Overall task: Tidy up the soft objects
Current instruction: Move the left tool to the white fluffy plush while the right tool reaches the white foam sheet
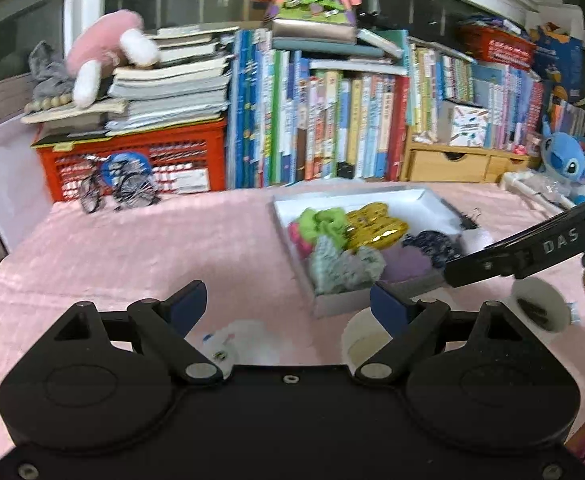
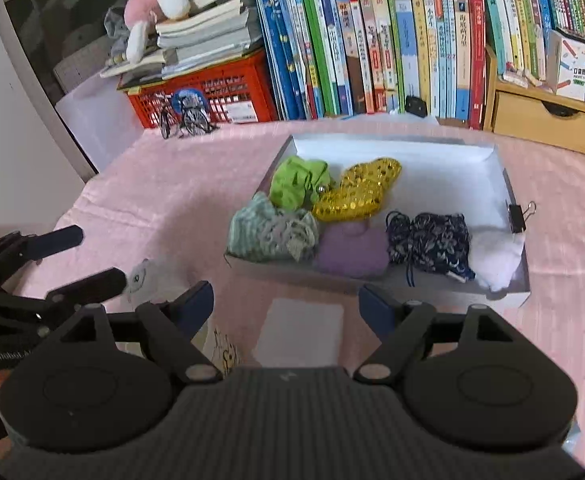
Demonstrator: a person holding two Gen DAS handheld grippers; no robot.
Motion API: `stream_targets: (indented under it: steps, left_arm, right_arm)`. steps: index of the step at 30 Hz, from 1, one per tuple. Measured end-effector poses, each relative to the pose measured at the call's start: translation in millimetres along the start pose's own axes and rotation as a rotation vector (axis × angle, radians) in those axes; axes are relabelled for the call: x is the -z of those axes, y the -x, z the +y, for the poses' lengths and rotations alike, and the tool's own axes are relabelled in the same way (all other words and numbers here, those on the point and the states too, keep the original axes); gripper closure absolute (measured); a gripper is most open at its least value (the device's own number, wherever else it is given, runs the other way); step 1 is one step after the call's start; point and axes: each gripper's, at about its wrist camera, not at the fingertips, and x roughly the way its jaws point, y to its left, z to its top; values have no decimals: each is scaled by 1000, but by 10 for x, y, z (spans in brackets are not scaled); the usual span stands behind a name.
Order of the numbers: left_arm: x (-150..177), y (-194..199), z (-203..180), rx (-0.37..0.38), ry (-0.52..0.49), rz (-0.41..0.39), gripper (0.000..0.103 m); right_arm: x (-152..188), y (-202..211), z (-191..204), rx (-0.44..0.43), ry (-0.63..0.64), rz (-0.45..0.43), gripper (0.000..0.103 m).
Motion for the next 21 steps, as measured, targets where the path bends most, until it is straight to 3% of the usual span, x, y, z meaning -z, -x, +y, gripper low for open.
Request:
stream_targets:
  steps: [12,21]
  left_arm:
    - [385,-361,282,-31,81,105,15]
    - [582,-481,367,-34,109,120,16]
  right_arm:
    - [-26,-303,52,54,-17,94,15]
    - [-92,-534,61,99,-35,158,15]
